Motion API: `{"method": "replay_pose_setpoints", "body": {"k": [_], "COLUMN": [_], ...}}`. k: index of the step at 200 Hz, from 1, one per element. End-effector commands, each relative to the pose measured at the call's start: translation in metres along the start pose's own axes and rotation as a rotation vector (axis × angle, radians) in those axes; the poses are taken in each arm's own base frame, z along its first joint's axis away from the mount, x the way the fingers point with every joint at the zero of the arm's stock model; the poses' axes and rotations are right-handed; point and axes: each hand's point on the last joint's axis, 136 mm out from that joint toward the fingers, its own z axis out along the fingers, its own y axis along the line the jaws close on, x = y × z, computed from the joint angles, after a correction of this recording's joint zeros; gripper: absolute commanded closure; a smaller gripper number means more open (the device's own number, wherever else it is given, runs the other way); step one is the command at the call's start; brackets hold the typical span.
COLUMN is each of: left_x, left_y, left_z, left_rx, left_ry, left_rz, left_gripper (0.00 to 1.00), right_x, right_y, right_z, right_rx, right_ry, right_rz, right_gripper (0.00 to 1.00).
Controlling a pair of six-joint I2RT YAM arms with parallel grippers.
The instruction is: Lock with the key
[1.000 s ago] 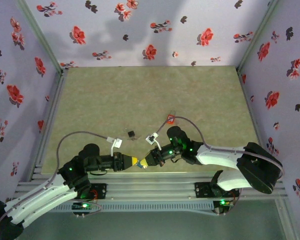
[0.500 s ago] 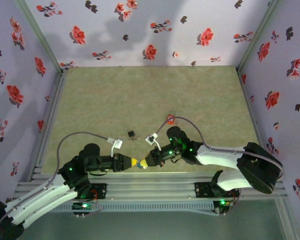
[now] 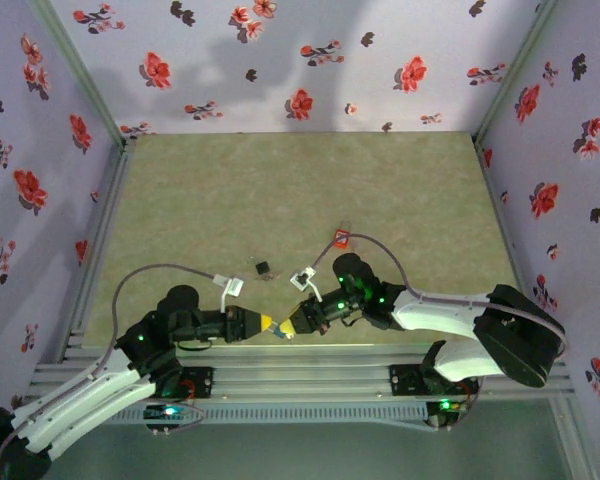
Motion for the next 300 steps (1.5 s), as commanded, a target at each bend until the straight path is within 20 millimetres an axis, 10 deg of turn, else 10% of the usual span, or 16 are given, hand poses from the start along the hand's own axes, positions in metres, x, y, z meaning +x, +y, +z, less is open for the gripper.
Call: {"method": "replay_pose_setpoints", "body": {"k": [1,157,300], "left_x": [0.000,0.011,0.011], "left_y": [-0.009,-0.005,-0.019], "left_z": [-0.001,0.000,-0.003], "left_rx": [0.053,0.053,0.170], "left_ry": [0.006,0.052,0.003], "left_rz": [0.024,0.027,0.064], "left_gripper": [0.70,1.00,1.00], "right_x": [-0.007,-0.006,-0.010], "right_y": [0.013,0.014,0.032], "right_z": [0.002,0.002,0.000], "right_rx": [-0.037,-0.041,-0.142], "right_ry": [0.003,0.004,-0.013], "right_rz": [-0.048,-0.046,-0.049], "right_gripper": [1.00,1.00,1.00]}}
